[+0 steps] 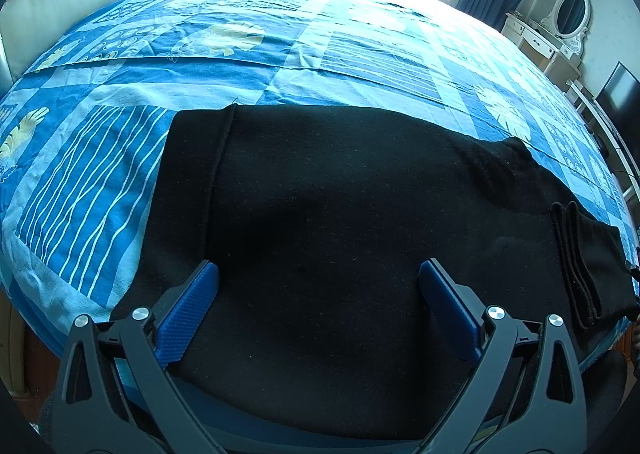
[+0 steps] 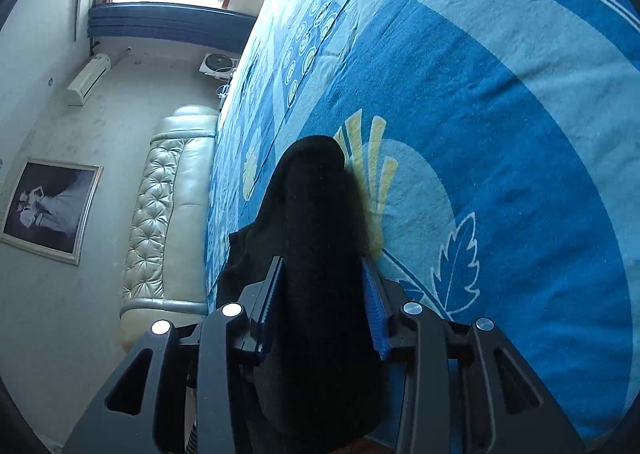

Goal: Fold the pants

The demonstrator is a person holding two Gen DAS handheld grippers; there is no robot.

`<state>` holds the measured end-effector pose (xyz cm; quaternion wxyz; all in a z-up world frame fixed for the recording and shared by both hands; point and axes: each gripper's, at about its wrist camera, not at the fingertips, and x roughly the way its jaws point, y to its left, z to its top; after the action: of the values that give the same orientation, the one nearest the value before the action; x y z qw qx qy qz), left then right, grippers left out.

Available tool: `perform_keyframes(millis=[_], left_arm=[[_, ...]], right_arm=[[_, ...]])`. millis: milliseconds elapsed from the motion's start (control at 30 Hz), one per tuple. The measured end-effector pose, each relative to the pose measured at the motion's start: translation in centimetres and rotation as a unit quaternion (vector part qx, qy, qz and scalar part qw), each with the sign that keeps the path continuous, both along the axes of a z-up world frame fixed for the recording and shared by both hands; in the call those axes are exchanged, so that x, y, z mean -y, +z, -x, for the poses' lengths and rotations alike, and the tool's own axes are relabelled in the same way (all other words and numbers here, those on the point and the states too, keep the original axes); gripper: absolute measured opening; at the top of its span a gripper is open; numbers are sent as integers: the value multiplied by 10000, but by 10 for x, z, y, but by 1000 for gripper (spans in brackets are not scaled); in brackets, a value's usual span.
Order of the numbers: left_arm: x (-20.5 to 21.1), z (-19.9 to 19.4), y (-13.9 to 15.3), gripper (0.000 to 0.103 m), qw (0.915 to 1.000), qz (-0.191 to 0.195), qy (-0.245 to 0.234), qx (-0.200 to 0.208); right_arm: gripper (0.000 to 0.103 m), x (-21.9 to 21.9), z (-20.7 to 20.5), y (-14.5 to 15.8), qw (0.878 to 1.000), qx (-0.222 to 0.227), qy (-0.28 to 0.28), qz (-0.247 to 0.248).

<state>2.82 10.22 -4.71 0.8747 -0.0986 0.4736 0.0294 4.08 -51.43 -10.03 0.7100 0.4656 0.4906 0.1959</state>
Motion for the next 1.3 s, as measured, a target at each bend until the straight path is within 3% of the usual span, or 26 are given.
perform_keyframes(millis=[233, 400, 500, 600, 700, 767, 867, 1000, 1100, 1200, 1300], left_arm=[[0, 0, 0, 100, 10000, -7, 0, 2], [0, 0, 0, 100, 10000, -4, 0, 4], [0, 0, 0, 100, 10000, -11, -1, 2], [0, 0, 0, 100, 10000, -4, 1, 1], [0, 0, 0, 100, 10000, 8, -4, 0], [0, 0, 0, 100, 10000, 7, 2, 2], [0, 1, 0, 100, 10000, -1, 0, -3], [0, 0, 1, 100, 10000, 10, -1, 4], [1, 1, 0, 100, 10000, -9, -1, 3], [1, 1, 0, 100, 10000, 5, 3, 2], [1, 1, 0, 100, 10000, 25, 3, -6]], right_arm=[[43, -2, 26, -7, 9993, -68, 300, -220], [25, -2, 28, -8, 9989, -144, 337, 301], [25, -3, 30, -5, 9983, -143, 311, 468], [28, 6, 34, -5, 9996, -170, 119, 206], [31, 12, 33, 17, 9960, -57, -222, 869], [32, 14, 32, 41, 9850, 73, -751, 1555], [33, 8, 29, 70, 9753, 358, -1170, 1839], [33, -48, 14, 85, 9854, 754, -361, 1483], [35, -113, 2, 77, 9883, 803, 550, 1175], [36, -177, -8, 60, 9847, 718, 1312, 893], [39, -228, -15, 46, 9754, 581, 1848, 1051]])
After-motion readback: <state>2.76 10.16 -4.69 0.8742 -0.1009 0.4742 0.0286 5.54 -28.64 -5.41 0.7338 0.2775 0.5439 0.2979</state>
